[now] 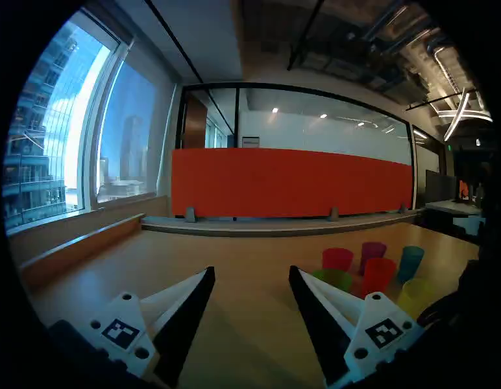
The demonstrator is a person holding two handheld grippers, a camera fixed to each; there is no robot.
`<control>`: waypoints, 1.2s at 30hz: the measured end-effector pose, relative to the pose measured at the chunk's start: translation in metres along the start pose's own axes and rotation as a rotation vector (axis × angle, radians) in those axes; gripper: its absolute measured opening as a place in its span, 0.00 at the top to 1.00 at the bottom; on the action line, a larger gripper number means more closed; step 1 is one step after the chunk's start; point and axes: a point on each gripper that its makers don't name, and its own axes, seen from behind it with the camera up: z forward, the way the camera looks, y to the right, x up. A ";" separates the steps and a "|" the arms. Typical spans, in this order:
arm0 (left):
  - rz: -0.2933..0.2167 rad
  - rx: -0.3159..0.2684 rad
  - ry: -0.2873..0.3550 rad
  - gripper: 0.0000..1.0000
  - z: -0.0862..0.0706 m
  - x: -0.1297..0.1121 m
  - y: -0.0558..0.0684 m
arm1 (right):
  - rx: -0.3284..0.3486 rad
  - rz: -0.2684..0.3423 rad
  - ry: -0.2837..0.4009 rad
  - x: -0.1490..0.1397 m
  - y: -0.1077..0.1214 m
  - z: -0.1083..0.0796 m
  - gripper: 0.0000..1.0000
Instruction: Pour water
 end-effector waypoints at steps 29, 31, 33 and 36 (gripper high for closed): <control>0.031 -0.227 0.051 0.16 0.020 0.168 0.048 | 0.175 -0.039 -0.007 0.137 -0.042 0.005 0.00; 0.027 -0.251 0.046 0.16 0.021 0.170 0.052 | 0.193 -0.038 -0.007 0.138 -0.044 0.005 0.00; 0.024 -0.279 0.040 0.16 0.021 0.171 0.056 | 0.215 -0.038 -0.009 0.137 -0.047 0.004 0.00; 0.024 -0.334 0.028 0.16 0.020 0.171 0.067 | 0.263 -0.041 -0.014 0.137 -0.053 0.002 0.00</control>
